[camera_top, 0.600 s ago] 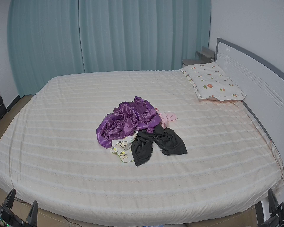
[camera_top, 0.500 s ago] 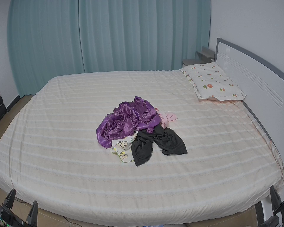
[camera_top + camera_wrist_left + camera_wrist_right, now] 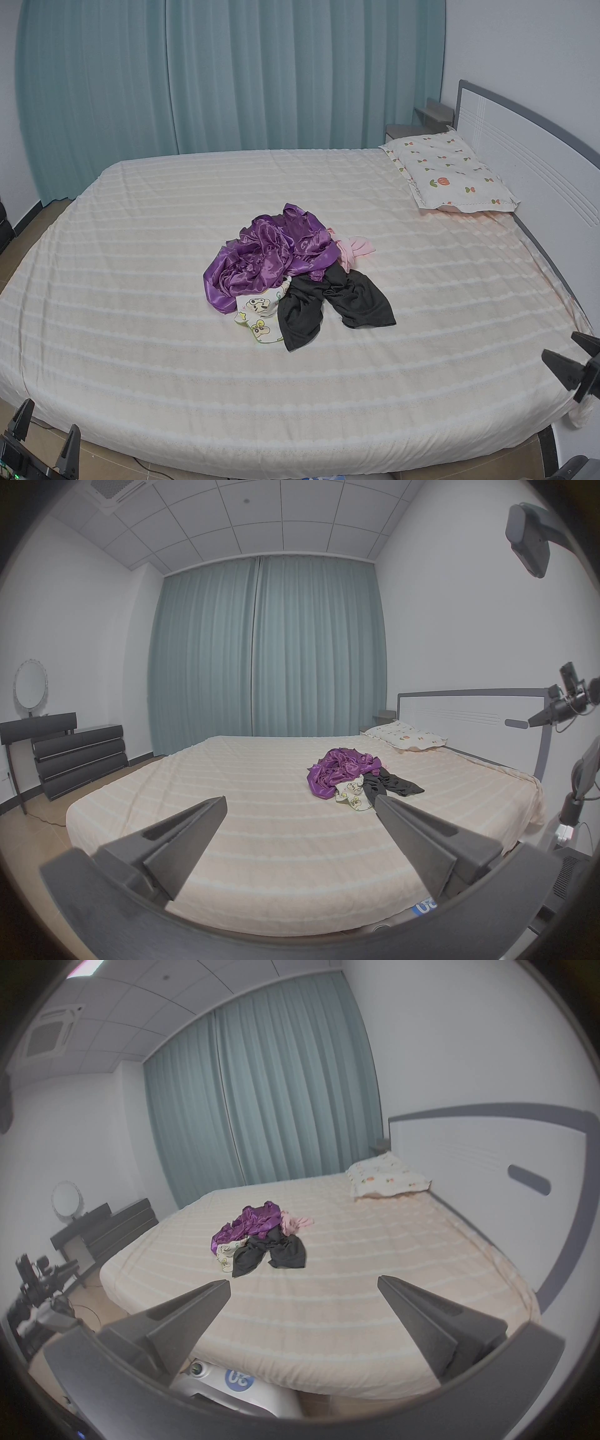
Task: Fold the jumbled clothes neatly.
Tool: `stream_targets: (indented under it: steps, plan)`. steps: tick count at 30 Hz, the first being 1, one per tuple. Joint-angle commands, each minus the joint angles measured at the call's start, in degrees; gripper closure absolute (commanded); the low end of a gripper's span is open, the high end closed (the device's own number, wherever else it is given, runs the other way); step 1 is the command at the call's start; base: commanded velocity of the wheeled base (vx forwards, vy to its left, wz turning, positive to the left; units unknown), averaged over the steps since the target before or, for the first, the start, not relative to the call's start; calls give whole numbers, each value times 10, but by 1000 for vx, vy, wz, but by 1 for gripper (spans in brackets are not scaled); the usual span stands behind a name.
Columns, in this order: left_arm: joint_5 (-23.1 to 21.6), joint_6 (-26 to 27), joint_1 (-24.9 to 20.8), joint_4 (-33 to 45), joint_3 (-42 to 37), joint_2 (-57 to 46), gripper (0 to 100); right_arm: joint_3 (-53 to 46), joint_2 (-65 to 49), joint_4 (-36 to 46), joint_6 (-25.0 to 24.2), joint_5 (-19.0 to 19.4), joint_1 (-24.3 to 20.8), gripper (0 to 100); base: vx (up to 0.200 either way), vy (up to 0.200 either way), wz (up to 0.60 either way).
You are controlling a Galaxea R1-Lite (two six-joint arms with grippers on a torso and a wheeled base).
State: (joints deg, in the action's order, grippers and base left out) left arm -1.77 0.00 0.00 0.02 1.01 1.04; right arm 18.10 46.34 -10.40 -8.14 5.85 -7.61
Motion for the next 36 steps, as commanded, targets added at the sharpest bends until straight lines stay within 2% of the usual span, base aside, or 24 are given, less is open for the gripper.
stream_targets:
  steps: [1, 7, 10, 14, 18, 27, 36]
  plan:
    - [-1, 4, 0, 0, -9, -9, 0, 155, 502, -174, -138, -22, -104, 0, 0, 0, 0]
    - [-1, 4, 0, 0, -9, -9, 0, 243, 656, -222, -207, -84, -150, 0, 0, 0, 0]
    - [-1, 10, 0, 0, -9, -9, 0, 303, 735, -229, -238, -99, -163, 0, 0, 0, 0]
    - [-1, 12, 0, 0, -9, -9, 0, 367, 807, -230, -252, -113, -166, 0, 0, 0, 0]
    - [-1, 11, 0, 0, -9, -9, 0, 437, 869, -233, -253, -128, -167, 0, 0, 0, 0]
    - [0, 11, 0, 0, -9, -9, 0, 555, 975, -225, -243, -131, -159, 0, 0, 0, 0]
    - [1, 13, 0, 1, -10, -9, 0, 645, 1027, -208, -192, -132, -123, 0, 0, 0, 0]
